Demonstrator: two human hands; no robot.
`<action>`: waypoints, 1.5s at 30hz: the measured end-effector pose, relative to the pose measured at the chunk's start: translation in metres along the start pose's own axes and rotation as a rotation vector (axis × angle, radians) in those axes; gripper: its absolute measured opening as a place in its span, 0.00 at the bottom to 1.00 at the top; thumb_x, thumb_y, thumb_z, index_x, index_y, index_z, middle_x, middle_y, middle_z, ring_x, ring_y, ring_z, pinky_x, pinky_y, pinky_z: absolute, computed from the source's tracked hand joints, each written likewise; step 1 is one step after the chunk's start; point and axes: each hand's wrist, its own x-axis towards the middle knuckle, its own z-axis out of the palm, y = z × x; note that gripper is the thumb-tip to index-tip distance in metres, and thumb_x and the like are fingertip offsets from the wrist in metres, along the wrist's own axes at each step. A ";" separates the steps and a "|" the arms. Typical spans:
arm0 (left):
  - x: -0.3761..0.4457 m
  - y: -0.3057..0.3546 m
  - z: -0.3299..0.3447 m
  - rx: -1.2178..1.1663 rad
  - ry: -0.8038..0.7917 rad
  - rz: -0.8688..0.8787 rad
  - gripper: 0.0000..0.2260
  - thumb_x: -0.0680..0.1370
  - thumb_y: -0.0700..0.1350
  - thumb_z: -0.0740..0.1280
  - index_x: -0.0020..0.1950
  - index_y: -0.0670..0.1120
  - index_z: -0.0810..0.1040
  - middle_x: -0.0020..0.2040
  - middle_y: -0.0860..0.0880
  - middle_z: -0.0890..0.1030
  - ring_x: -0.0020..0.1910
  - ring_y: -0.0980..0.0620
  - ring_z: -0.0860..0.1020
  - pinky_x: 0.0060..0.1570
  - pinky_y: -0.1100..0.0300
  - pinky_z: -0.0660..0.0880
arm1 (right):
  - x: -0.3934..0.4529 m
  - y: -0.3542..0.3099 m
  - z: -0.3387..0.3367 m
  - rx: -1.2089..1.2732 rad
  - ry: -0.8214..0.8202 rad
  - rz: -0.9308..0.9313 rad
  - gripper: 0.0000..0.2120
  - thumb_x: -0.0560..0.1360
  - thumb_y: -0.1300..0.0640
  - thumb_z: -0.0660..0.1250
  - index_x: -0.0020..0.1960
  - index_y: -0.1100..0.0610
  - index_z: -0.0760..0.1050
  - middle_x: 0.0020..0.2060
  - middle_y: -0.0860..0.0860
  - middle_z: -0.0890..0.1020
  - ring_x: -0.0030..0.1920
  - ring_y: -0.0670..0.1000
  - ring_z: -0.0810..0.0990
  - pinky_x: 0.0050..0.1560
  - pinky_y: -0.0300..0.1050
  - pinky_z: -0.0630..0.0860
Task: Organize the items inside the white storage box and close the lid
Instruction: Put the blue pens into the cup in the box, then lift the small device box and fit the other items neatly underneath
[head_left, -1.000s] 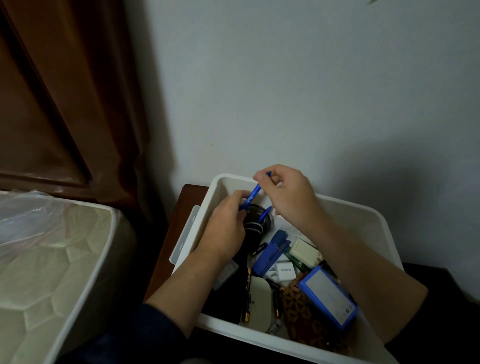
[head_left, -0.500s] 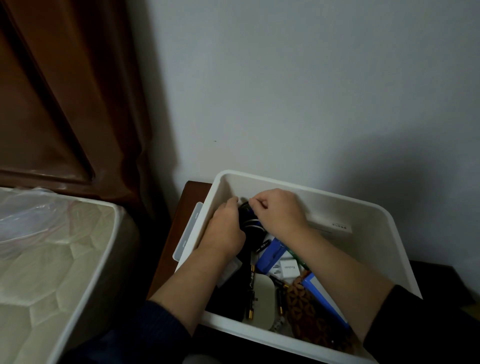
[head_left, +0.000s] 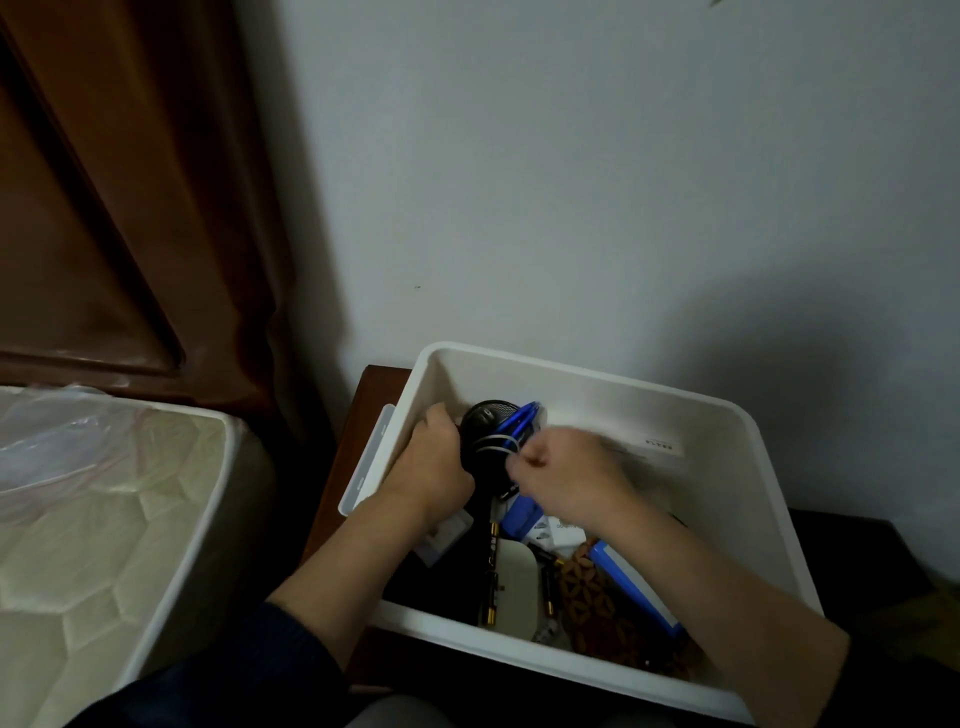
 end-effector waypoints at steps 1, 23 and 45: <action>-0.004 0.000 -0.002 0.026 -0.034 -0.019 0.23 0.76 0.34 0.71 0.65 0.44 0.64 0.67 0.38 0.76 0.69 0.38 0.76 0.66 0.49 0.74 | -0.005 0.003 0.006 -0.011 -0.147 0.056 0.15 0.77 0.43 0.68 0.42 0.55 0.83 0.33 0.54 0.86 0.30 0.51 0.85 0.36 0.52 0.86; -0.040 -0.011 0.010 0.478 -0.199 0.030 0.30 0.76 0.41 0.75 0.76 0.47 0.69 0.70 0.40 0.74 0.69 0.39 0.76 0.70 0.49 0.74 | -0.022 -0.006 0.046 -0.403 -0.463 0.141 0.46 0.76 0.63 0.72 0.83 0.57 0.45 0.63 0.59 0.77 0.59 0.58 0.80 0.48 0.48 0.75; -0.032 -0.017 0.018 0.393 -0.129 -0.005 0.30 0.75 0.46 0.75 0.73 0.44 0.66 0.69 0.40 0.75 0.68 0.39 0.77 0.68 0.51 0.75 | -0.019 0.011 0.039 -0.269 -0.431 -0.093 0.19 0.76 0.47 0.72 0.64 0.50 0.73 0.56 0.51 0.81 0.55 0.54 0.81 0.57 0.52 0.81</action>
